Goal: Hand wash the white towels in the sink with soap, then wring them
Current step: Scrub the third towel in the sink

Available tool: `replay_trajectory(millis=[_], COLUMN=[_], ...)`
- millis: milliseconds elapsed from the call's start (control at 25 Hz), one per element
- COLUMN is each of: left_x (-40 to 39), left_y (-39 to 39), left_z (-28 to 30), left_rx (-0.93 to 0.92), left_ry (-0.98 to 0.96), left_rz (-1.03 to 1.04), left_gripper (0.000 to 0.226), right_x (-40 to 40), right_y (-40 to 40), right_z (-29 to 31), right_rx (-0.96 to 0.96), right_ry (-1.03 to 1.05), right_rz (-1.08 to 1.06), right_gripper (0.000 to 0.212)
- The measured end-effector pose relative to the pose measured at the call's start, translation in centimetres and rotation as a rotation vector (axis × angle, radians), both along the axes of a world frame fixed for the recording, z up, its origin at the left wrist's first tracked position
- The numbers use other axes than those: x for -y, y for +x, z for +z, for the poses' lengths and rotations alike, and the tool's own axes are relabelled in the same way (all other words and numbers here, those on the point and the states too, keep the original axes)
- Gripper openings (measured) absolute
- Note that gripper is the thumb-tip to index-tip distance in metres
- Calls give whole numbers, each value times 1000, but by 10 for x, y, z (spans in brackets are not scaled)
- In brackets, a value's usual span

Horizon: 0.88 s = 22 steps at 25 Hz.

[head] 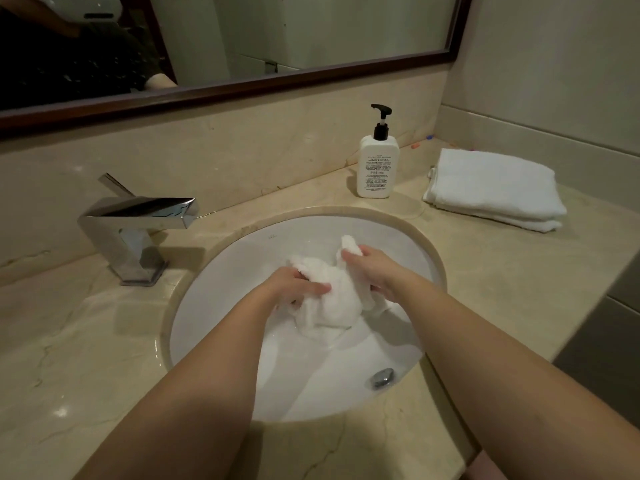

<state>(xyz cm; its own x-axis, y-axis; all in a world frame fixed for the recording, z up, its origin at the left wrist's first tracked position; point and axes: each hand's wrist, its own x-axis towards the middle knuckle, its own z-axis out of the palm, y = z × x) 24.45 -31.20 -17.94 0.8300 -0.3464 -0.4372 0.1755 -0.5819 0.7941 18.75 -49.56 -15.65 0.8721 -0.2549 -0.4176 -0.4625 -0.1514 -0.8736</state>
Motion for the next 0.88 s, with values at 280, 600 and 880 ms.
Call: replay_trajectory(millis=[280, 600, 880], left_x=[17, 20, 9], left_y=[-5, -25, -21], left_z=[0, 70, 108], left_rx=[293, 491, 516], left_ry=[-239, -557, -525], left_rz=[165, 316, 332], left_gripper=[25, 19, 33], right_x=[7, -6, -1], right_y=[-6, -23, -34], right_z=[-4, 54, 97], right_rx=[-12, 477, 624], right_ry=[-157, 15, -206], right_rz=[-35, -236, -301], right_gripper=[51, 25, 42])
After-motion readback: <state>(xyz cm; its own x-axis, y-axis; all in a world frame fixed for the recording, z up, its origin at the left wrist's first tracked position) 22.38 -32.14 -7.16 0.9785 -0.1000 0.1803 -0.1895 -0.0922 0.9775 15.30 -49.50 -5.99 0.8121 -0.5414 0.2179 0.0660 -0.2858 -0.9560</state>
